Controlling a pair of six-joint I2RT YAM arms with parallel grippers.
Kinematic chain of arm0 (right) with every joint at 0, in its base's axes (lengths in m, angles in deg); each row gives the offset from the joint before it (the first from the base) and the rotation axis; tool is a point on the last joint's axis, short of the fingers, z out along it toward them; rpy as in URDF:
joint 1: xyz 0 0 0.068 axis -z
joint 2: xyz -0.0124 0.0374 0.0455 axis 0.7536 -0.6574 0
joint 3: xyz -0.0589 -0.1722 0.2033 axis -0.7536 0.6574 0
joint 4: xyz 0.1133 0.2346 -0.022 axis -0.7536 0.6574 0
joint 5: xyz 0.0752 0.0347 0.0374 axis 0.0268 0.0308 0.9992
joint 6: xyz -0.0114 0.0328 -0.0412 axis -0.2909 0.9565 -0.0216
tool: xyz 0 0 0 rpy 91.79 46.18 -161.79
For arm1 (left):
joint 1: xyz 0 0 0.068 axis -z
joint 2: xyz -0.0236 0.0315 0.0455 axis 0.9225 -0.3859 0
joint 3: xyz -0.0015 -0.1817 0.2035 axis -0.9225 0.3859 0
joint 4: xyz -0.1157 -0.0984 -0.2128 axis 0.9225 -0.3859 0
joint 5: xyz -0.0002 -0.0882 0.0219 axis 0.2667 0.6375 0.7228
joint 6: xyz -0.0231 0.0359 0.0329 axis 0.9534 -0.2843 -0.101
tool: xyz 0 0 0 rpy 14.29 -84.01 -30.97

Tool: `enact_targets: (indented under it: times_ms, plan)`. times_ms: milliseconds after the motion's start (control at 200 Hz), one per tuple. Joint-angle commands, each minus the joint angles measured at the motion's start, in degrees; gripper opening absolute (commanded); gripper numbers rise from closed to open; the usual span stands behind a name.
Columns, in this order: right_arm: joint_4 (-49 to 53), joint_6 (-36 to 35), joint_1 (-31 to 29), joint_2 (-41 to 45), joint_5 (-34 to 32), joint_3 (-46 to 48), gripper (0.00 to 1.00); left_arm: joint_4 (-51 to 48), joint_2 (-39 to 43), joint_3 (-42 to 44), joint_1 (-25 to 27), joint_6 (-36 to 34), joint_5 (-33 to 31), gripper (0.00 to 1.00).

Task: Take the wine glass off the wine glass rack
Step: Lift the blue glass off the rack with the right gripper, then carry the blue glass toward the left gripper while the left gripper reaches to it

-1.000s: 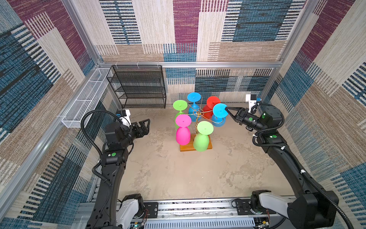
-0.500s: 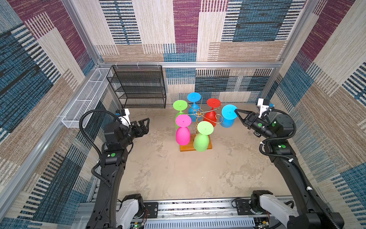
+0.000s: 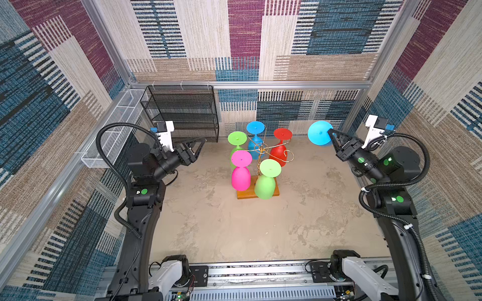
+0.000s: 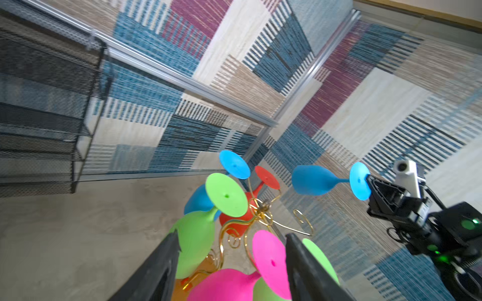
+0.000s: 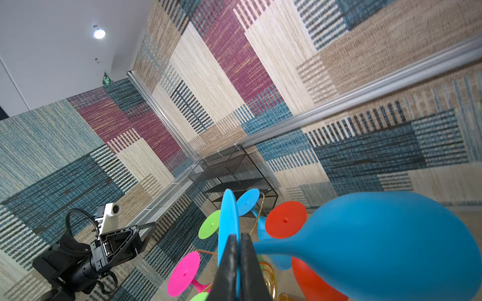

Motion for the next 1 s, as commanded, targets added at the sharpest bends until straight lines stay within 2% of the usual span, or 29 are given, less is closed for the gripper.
enact_targets:
  times_ms: [0,115,326,506,666,992]
  plan:
    - [-0.40,-5.20,-0.22,-1.79,2.99,-3.60,0.00,5.11,-4.11,-4.36,4.54,3.71,6.67,0.61]
    - [-0.72,-6.30,-1.81,-4.70,7.26,-8.32,0.00,8.46,-8.90,-9.44,9.60,5.56,7.48,0.61]
    - [2.41,-11.62,-10.64,-10.12,6.76,-15.57,0.00,13.16,-16.52,-17.50,17.14,8.30,7.72,0.59]
    - [1.05,-11.97,-15.13,-13.76,7.73,-16.56,0.00,20.59,-21.29,-19.72,20.96,14.05,8.57,0.55]
    - [1.11,-13.33,-19.81,-17.29,7.59,-19.17,0.00,21.04,-24.23,-22.82,24.22,14.74,9.51,0.54]
    - [-0.08,-13.91,-24.91,-22.51,6.17,-21.54,0.00,22.07,-25.66,-24.01,27.51,15.42,10.27,0.54]
